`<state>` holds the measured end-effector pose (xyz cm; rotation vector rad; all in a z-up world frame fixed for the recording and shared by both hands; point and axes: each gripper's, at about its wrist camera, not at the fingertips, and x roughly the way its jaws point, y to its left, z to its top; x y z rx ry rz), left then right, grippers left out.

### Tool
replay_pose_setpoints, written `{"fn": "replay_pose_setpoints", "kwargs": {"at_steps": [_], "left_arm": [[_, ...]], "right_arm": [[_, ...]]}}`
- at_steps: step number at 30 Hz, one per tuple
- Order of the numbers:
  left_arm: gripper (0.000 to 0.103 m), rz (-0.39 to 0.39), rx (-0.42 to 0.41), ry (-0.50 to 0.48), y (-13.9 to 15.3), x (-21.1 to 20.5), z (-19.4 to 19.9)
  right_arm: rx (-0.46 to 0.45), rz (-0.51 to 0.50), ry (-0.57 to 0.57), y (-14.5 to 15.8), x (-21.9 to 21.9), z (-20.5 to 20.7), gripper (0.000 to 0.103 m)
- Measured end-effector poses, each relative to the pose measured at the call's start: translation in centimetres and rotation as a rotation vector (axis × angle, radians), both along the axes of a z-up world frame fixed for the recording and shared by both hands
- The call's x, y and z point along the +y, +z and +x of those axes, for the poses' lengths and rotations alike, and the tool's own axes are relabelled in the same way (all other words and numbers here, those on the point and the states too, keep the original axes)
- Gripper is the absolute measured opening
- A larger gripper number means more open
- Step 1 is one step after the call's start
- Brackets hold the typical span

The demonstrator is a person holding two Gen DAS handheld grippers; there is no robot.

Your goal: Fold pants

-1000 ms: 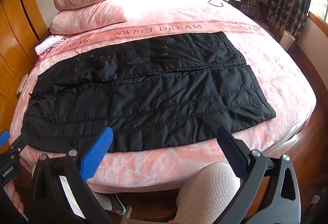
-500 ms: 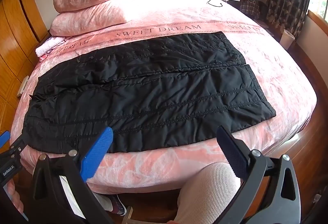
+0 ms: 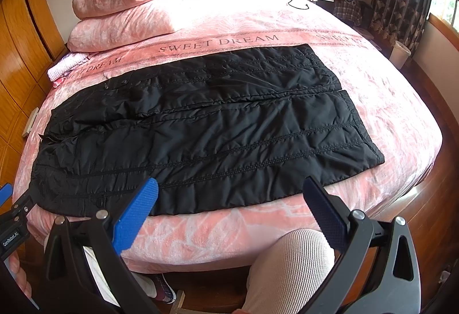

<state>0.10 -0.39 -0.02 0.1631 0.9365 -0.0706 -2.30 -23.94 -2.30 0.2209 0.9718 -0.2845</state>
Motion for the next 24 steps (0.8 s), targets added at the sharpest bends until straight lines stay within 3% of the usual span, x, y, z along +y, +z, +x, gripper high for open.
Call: {"fn": "replay_pose_setpoints", "kwargs": {"at_steps": [24], "left_arm": [[0.099, 0.007, 0.004, -0.001, -0.33, -0.53, 0.63]], "right_arm": [[0.003, 0.004, 0.000, -0.25, -0.20, 0.68, 0.101]]}}
